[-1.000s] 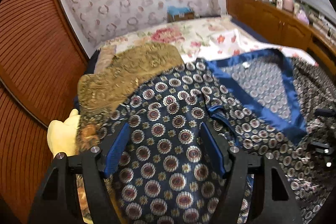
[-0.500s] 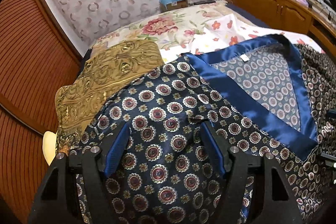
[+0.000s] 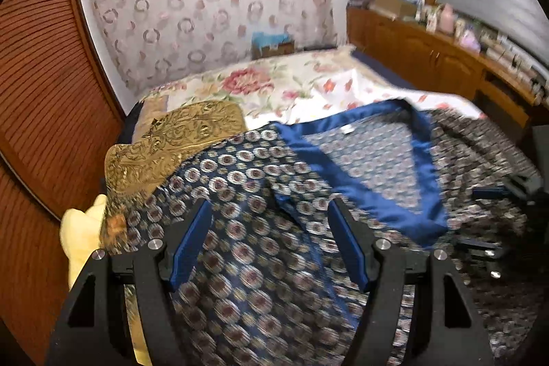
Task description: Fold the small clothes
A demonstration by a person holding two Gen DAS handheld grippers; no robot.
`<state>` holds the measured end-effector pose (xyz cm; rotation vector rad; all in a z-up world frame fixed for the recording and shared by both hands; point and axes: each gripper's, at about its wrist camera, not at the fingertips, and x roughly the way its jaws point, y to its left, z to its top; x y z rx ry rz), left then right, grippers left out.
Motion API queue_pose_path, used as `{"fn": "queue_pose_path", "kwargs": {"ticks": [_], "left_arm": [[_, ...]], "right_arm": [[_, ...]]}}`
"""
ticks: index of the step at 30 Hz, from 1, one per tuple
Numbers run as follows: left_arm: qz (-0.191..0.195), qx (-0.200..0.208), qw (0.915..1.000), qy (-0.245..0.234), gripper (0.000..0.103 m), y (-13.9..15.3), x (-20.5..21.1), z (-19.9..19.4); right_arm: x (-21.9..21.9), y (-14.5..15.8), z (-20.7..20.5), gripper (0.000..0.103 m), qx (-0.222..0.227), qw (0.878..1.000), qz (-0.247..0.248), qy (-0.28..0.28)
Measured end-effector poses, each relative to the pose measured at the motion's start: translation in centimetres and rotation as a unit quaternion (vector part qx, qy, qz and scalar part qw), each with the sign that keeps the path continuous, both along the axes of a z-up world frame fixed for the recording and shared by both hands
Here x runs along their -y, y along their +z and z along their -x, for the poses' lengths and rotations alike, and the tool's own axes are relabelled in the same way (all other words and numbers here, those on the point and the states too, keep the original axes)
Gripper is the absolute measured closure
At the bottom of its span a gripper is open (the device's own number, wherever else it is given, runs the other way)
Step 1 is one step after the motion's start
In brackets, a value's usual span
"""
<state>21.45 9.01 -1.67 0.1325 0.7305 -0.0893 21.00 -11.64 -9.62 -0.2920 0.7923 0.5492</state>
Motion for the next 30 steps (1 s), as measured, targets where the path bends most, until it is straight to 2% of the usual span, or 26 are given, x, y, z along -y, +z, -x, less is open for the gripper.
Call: {"fn": "queue_pose_path", "kwargs": {"ticks": [6, 13, 19, 24, 27, 30], "left_arm": [[0.031, 0.029, 0.9990, -0.015, 0.032, -0.9, 1.3, 3.5], [0.054, 0.030, 0.9978, -0.022, 0.032, -1.8, 2.8, 6.4], [0.070, 0.030, 0.9964, -0.038, 0.032, -2.4, 5.0, 8.4], [0.080, 0.020, 0.9954, -0.050, 0.032, -3.2, 6.5, 9.3], [0.073, 0.017, 0.9956, -0.055, 0.032, -3.6, 7.2, 9.7], [0.063, 0.010, 0.9961, -0.060, 0.032, -4.2, 7.7, 9.8]], "right_arm": [[2.2, 0.7, -0.2, 0.022, -0.006, 0.999, -0.046, -0.017], [8.4, 3.5, 1.6, 0.022, 0.032, 0.996, -0.069, -0.054], [16.4, 3.9, 3.7, 0.041, 0.041, 0.991, -0.052, -0.112], [22.9, 2.9, 5.5, 0.042, 0.031, 0.983, -0.048, -0.177], [25.7, 2.4, 6.5, 0.042, 0.022, 0.977, -0.052, -0.203], [27.7, 1.5, 7.0, 0.052, -0.007, 0.974, -0.065, -0.215]]}}
